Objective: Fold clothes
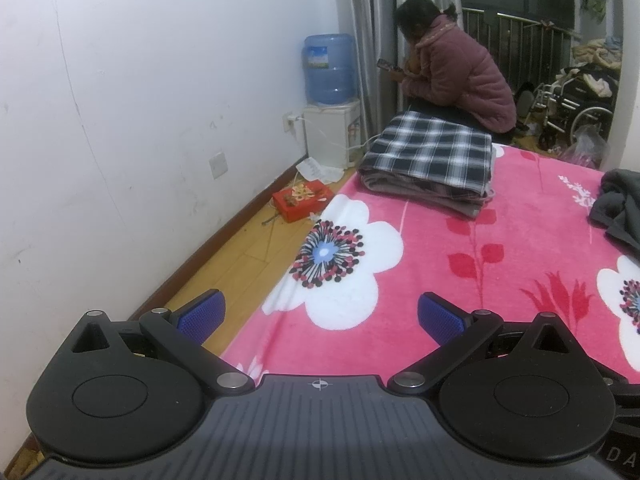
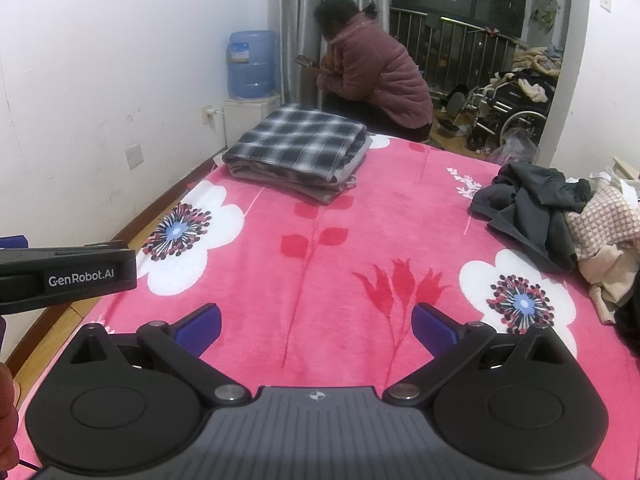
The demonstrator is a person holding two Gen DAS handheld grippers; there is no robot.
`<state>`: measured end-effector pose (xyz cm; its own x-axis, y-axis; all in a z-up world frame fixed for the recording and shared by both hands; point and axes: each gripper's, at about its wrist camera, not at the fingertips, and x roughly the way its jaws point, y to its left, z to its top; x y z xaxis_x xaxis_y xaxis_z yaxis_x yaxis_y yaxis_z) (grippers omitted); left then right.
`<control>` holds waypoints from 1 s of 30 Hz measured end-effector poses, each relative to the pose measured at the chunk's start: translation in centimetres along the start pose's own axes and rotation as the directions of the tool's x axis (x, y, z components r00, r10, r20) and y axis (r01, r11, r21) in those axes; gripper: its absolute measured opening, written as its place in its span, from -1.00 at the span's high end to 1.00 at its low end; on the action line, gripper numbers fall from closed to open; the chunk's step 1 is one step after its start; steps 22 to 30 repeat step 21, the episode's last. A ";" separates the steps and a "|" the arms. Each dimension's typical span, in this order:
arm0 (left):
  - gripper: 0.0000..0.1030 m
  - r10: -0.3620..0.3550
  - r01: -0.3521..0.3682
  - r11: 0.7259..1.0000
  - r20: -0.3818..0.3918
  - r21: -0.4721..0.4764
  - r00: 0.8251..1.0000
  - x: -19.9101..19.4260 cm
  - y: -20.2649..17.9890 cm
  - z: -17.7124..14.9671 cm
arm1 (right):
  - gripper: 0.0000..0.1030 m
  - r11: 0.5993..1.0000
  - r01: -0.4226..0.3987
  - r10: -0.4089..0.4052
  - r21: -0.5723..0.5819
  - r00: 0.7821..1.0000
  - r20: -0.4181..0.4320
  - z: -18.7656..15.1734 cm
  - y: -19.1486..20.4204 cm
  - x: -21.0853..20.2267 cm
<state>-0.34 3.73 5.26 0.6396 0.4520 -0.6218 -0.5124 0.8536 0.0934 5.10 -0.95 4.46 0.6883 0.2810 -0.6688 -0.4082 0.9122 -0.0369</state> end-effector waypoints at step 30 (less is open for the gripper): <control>-1.00 0.002 -0.003 1.000 -0.005 -0.005 1.000 0.0 0.3 0.1 | -1.00 1.000 0.002 -0.002 -0.014 1.000 0.001 0.1 0.2 -0.1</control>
